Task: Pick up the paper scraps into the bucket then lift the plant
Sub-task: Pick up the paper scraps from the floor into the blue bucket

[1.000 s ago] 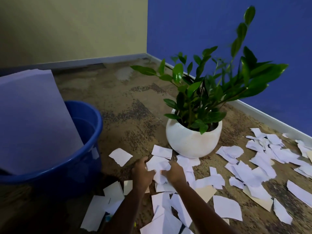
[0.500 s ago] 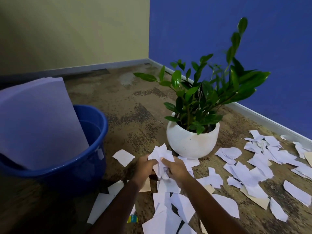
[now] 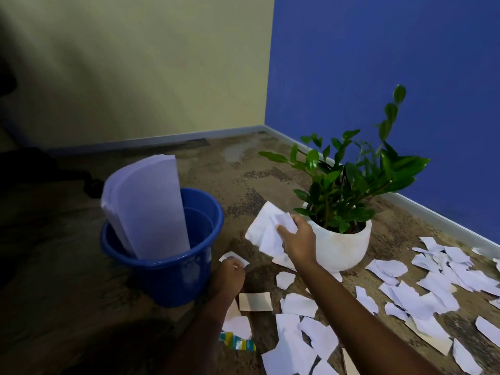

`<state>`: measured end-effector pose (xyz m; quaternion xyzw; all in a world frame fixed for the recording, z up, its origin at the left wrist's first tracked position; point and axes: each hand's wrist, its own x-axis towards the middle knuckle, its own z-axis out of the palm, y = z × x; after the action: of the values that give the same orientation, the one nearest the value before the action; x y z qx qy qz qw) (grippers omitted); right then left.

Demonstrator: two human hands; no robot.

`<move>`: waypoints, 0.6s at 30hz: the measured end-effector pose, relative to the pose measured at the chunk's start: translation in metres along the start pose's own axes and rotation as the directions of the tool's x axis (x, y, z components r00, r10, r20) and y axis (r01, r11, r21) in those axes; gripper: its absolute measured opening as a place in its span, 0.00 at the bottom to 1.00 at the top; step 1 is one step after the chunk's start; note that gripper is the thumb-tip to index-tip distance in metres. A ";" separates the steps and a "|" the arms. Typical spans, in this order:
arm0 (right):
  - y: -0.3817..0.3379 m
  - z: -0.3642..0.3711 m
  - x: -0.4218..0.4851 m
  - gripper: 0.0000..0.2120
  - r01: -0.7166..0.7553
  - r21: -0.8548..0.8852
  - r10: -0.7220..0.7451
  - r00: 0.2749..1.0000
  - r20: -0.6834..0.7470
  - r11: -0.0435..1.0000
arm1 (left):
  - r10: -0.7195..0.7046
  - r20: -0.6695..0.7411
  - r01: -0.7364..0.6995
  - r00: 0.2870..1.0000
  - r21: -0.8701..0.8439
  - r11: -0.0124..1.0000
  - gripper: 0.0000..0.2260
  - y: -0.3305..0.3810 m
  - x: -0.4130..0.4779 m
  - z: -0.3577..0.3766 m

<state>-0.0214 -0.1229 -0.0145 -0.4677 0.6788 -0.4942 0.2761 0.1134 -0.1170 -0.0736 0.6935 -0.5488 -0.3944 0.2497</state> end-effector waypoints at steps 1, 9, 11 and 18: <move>-0.014 0.004 -0.004 0.18 0.069 0.004 -0.069 0.997 -0.027 0.998 | 0.025 -0.003 -0.025 1.000 0.090 0.996 0.13 -0.006 -0.002 -0.005; -0.080 0.054 -0.037 0.10 0.615 -0.034 -0.608 0.785 0.118 0.788 | 0.026 0.185 -0.127 0.982 0.556 0.822 0.22 -0.039 0.000 -0.012; -0.083 0.071 -0.043 0.10 0.676 -0.059 -0.658 0.731 0.178 0.735 | -0.029 0.241 -0.109 0.970 0.540 0.835 0.26 -0.042 0.002 -0.009; -0.067 0.092 -0.038 0.23 0.610 -0.080 -0.489 0.700 0.521 0.788 | -0.069 0.359 -0.232 0.931 0.726 0.648 0.36 -0.068 -0.005 -0.006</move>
<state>0.0955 -0.1318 0.0115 -0.7865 0.4734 -0.3358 0.2111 0.1560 -0.0945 -0.1219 0.6249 -0.7294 -0.2355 -0.1482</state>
